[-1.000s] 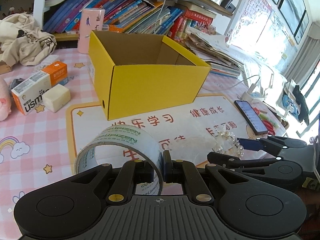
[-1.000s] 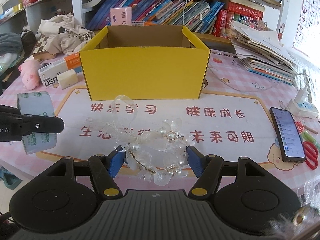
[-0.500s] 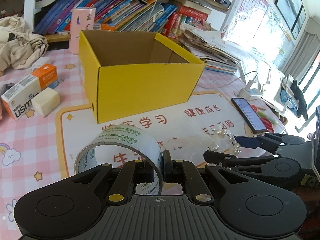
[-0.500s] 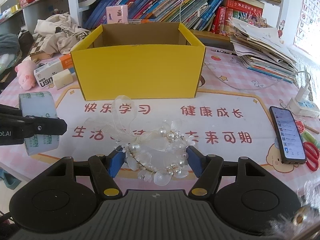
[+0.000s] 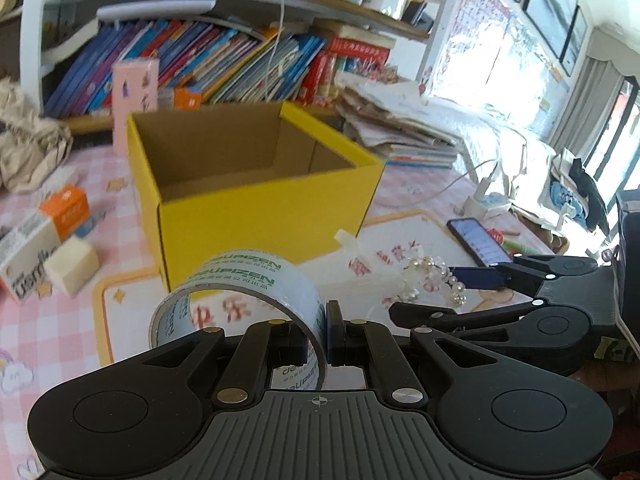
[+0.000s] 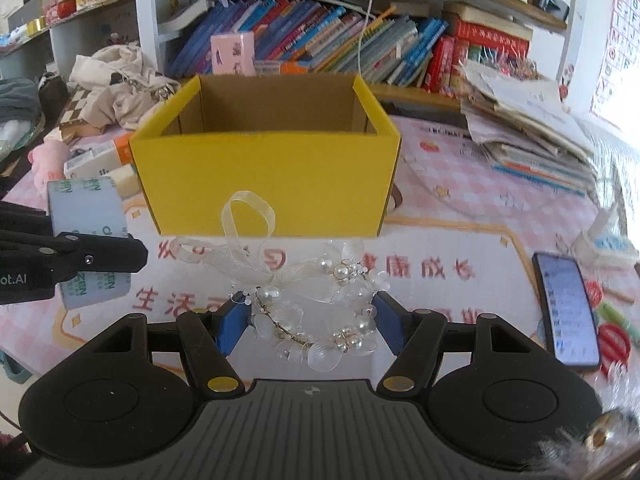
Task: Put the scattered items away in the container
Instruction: 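Carry the tape roll and pearl accessory with both tools over the yellow box, then lower both tools into the box and open them, releasing tape and pearls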
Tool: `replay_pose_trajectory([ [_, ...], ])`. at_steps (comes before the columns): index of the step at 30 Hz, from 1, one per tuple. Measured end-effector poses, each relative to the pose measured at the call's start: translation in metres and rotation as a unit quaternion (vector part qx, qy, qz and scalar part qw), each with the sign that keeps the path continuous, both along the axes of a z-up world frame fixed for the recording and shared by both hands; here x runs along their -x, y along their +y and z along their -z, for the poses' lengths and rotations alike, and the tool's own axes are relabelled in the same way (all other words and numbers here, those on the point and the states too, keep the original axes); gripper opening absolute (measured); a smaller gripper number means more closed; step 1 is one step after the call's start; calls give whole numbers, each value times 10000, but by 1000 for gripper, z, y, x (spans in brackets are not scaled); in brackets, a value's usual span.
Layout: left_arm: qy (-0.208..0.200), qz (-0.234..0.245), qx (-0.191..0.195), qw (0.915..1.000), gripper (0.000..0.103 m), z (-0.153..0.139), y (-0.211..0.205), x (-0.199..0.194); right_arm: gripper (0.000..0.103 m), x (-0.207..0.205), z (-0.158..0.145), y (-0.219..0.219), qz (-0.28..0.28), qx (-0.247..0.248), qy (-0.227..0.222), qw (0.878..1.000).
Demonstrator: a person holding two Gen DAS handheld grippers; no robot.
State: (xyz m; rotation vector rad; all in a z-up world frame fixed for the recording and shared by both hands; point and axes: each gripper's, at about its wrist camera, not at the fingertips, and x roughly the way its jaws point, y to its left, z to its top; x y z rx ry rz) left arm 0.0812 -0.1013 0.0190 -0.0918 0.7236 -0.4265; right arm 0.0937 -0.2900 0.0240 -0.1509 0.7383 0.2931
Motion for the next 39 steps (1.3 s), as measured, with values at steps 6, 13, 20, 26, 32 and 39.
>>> replay_pose_trajectory([
  [6,-447,5,23,9990,7,-19,-9,-10,65,-16,-21,-3,-230,1,-423,9988],
  [13,-898,-223,37,9957,7,-42,-19,-28,65,-46,-48,-9,-597,-121,-932,9938],
  [20,-1020,-638,117,9927,7,-57,-18,-52,65,-85,-62,-10,-1081,-270,-1129,9873],
  [26,-1011,-917,35,9906,7,-66,-17,-81,65,-124,-68,-3,-1677,-238,-1176,9785],
  [32,-734,-915,-66,9931,7,-64,-12,-117,65,-162,-67,11,-2349,75,-1172,9649],
  [39,-135,-856,-367,9956,7,-50,-8,-172,65,-216,-52,34,-3177,744,-729,9425],
])
